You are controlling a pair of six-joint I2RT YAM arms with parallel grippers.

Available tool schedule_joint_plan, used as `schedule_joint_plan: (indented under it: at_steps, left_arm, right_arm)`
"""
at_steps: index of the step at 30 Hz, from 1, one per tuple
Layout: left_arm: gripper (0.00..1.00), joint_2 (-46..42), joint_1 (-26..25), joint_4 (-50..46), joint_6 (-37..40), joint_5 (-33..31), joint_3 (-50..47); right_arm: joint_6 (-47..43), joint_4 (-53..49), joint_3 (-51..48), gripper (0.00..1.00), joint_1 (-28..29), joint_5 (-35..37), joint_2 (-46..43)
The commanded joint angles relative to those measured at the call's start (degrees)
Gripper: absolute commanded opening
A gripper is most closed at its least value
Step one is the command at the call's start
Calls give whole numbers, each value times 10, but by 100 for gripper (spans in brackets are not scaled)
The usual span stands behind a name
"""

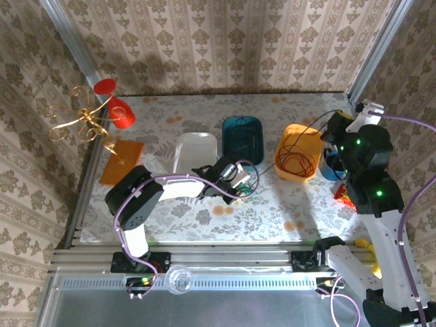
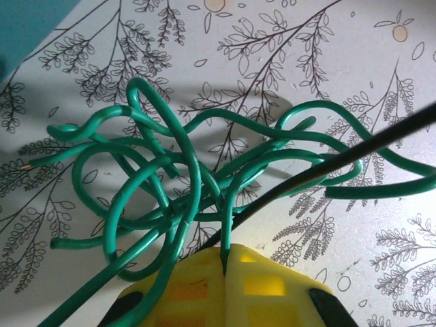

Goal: Untangle the cables

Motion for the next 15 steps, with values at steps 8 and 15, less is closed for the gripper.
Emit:
schedule_joint_plan:
  at_steps: [8, 15]
  left_arm:
    - [0, -18, 12, 9, -25, -14, -36]
    - [0, -41, 20, 38, -40, -11, -37]
  right_arm:
    - [35, 159, 87, 1, 3, -73, 70]
    - [65, 161, 133, 1, 4, -130, 159]
